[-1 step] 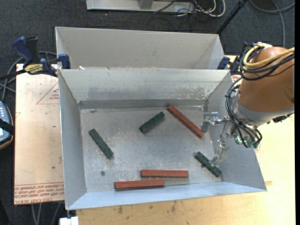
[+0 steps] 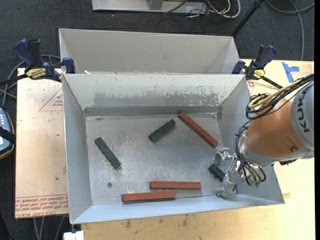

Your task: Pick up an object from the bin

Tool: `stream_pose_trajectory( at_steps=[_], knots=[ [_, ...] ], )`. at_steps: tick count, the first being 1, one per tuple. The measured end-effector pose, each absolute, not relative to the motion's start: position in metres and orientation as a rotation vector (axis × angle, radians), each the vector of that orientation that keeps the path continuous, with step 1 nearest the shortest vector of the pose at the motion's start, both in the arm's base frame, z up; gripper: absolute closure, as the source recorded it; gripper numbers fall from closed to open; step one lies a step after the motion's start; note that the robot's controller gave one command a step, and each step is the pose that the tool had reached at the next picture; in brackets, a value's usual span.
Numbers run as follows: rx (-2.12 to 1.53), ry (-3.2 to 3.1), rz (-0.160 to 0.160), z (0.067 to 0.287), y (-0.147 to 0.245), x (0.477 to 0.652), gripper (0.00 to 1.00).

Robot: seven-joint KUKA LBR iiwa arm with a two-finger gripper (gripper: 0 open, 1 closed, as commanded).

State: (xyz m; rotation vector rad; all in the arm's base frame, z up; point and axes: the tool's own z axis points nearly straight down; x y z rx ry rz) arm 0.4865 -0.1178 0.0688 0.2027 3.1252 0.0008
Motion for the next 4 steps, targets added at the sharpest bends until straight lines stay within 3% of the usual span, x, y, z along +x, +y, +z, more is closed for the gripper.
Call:
stream_pose_trajectory(
  at_steps=[1,2,3,4],
  knots=[
    [0.320,3.122,0.002,0.101,-0.113,0.480,0.00],
    [0.532,3.095,0.002,0.100,-0.111,0.481,0.00],
    [0.701,3.062,0.002,0.069,-0.113,0.484,0.00],
    [0.698,3.061,0.001,0.069,-0.113,0.485,0.00]
  ],
)
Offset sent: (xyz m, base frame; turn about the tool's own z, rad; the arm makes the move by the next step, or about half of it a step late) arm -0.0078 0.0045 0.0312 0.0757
